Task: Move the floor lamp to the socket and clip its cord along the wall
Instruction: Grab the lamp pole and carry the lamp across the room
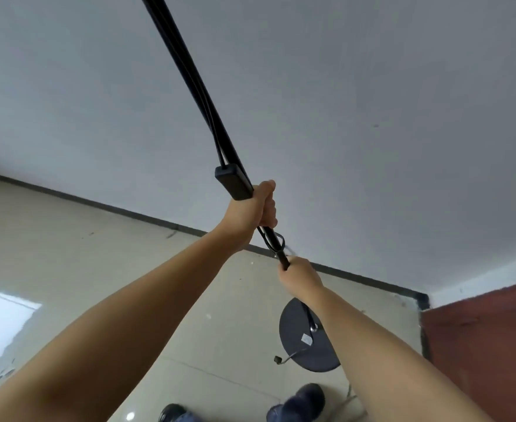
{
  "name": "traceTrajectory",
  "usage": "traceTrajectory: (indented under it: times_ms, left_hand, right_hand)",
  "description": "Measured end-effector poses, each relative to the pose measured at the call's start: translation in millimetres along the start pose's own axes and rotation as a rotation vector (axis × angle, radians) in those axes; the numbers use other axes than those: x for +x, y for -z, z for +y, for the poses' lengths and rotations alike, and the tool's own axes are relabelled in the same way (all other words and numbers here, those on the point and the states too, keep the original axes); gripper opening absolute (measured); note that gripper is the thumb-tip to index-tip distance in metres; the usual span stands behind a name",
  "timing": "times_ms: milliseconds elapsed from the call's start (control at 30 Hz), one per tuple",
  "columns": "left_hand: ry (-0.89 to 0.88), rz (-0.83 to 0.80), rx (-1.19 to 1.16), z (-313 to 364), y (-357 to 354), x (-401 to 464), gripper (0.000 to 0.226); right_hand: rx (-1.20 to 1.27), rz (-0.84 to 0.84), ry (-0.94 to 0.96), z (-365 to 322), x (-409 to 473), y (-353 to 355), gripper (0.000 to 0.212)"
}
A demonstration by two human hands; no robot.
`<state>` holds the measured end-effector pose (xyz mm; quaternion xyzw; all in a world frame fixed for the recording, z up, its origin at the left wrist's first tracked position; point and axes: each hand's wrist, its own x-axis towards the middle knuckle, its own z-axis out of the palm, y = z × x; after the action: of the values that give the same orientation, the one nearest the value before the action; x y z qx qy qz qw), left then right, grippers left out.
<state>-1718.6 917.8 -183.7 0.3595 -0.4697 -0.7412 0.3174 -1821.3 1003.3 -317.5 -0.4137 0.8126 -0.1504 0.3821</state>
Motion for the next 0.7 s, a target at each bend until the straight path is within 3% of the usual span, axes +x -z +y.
traceTrajectory:
  times_ms: [300,700]
  left_hand:
    - [-0.123,0.402,-0.226,73.4,272.0,-120.5,0.05]
    - [-0.273,0.732,-0.245,146.9,530.4,-180.9,0.045]
  right_hand:
    - [-0.143,-0.183,0.161,-223.2,-34.2,-170.6,0.026]
    - [-0.367,-0.383,0.48,-459.0,-15.4,-337.2,0.027]
